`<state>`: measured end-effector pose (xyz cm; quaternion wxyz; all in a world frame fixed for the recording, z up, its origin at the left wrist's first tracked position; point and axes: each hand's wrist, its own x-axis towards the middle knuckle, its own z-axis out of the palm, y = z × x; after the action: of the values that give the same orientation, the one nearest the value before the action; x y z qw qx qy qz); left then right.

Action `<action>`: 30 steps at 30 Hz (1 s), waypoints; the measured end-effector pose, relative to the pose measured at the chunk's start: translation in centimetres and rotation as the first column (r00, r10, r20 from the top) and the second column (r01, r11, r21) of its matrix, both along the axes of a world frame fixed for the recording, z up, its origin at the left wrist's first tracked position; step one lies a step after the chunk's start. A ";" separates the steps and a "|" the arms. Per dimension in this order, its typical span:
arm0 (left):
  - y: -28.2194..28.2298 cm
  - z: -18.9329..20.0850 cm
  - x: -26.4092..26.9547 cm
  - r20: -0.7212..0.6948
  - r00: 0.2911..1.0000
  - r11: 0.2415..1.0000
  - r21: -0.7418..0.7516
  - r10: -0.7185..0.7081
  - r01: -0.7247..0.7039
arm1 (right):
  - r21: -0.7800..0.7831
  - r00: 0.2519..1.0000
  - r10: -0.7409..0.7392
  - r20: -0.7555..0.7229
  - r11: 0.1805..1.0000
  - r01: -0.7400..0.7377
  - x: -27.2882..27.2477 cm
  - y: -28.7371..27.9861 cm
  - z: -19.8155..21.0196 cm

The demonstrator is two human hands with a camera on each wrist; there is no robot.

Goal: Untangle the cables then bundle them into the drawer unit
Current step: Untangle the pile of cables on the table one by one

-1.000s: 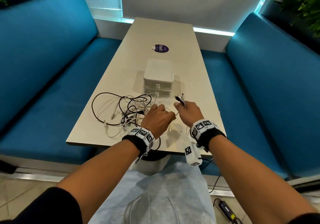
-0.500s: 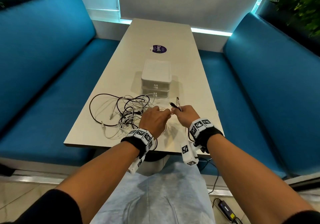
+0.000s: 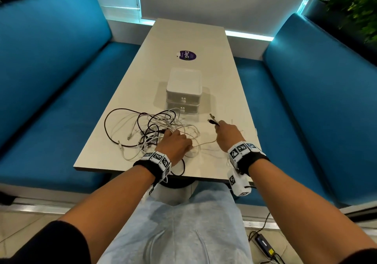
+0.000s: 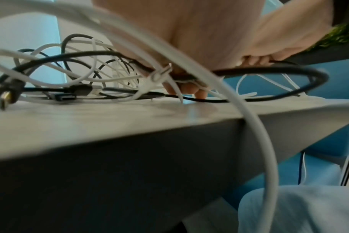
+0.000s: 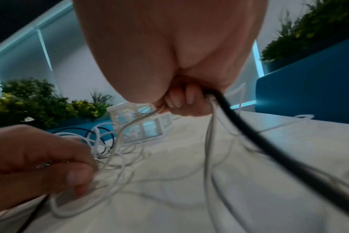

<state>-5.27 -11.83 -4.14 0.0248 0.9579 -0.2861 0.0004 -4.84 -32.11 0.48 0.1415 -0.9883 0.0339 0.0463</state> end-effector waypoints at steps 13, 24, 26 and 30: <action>-0.1 0.2 0.0 0.053 0.998 0.993 0.116 -0.030 0.024 | 0.473 0.936 0.331 -0.116 0.848 -0.241 -1.0 5.3 0.5; 0.8 0.6 0.1 0.161 0.985 0.993 0.111 -0.068 0.050 | -0.228 0.937 0.348 -0.035 0.910 -0.347 -1.5 2.2 0.3; 1.2 0.6 0.4 0.186 0.983 0.996 0.083 0.000 -0.016 | -0.304 0.942 0.337 -0.011 0.896 -0.324 -1.5 1.5 0.4; 3.0 0.6 0.9 0.195 0.973 0.988 0.071 0.119 -0.135 | -0.383 0.985 0.168 -0.045 0.907 -0.173 -1.3 -1.6 0.2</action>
<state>-4.37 -8.87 -3.59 -0.0432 0.9700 -0.2248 0.0815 -6.14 -33.67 0.67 -0.0606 -0.9956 -0.0431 0.0565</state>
